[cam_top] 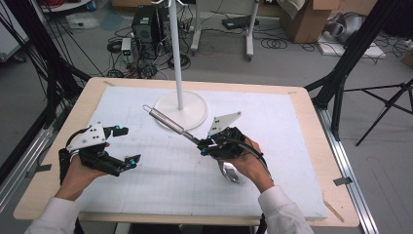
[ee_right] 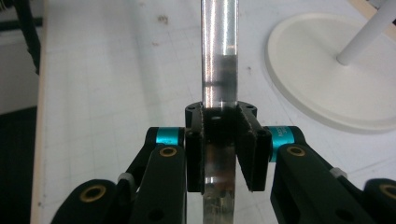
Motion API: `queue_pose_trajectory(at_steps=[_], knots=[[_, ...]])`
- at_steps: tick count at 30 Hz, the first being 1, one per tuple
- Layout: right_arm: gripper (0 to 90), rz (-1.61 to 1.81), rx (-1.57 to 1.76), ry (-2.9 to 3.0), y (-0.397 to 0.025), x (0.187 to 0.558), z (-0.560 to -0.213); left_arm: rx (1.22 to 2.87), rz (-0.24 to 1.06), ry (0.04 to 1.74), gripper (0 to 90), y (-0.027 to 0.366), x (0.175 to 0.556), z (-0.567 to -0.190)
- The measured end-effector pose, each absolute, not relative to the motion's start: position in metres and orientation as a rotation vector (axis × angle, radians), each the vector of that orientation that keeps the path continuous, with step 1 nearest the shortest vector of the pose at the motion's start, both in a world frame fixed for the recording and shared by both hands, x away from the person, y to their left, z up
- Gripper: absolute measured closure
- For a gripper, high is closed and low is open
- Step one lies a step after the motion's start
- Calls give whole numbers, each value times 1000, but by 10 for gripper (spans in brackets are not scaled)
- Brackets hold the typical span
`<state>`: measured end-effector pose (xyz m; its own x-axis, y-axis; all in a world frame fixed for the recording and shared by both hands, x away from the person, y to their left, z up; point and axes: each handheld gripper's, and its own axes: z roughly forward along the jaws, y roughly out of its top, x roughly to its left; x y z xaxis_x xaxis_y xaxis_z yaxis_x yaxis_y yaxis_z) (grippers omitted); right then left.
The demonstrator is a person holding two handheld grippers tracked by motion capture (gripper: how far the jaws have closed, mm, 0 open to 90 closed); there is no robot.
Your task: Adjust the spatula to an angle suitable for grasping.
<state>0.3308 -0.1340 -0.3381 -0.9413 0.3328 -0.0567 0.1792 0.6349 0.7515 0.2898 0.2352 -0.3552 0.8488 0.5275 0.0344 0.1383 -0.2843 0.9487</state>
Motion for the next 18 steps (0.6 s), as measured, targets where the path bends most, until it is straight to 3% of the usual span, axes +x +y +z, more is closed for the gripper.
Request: queue_pose_trajectory(at_steps=[18], knots=[[750,1322,458,2546,-140,326,-328,1861,362,478,18,202,301,-332]])
